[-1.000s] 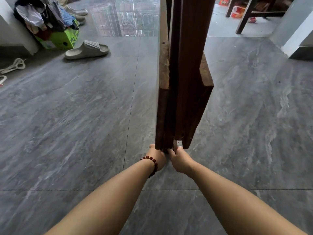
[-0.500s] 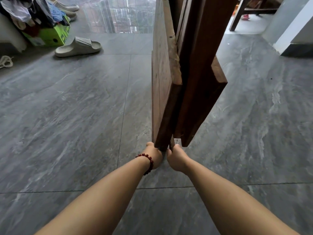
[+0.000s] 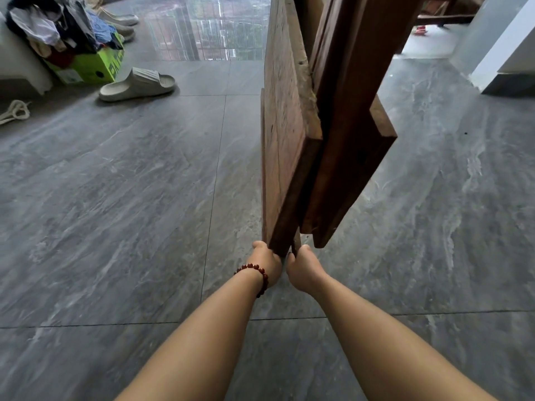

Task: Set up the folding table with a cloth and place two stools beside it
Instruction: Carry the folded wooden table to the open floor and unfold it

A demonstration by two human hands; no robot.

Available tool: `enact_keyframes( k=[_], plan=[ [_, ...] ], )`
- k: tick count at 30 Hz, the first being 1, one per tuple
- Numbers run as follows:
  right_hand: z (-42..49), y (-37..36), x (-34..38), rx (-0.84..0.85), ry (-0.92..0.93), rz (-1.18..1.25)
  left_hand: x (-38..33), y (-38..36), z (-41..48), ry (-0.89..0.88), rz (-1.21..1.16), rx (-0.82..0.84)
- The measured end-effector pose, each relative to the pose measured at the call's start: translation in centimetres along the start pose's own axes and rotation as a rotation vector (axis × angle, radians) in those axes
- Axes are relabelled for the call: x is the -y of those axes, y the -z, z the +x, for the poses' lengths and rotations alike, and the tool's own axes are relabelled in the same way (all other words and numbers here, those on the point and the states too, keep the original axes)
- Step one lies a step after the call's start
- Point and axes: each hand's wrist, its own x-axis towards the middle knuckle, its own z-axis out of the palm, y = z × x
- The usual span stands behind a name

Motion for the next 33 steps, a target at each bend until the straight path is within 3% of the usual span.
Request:
enact_keyframes(
  k=[14,28,33],
  plan=[
    [-0.2,-0.4,0.2,0.005,0.054,-0.051,0.7,-0.5,-0.6,0.056,-0.163,-0.128],
    [-0.2,-0.3,0.3,0.004,0.074,-0.086,0.9,-0.1,-0.3,0.025,-0.087,-0.104],
    [-0.3,-0.5,0.3,0.003,0.067,-0.072,1.3,0.0,-0.3,0.021,-0.163,-0.113]
  ],
)
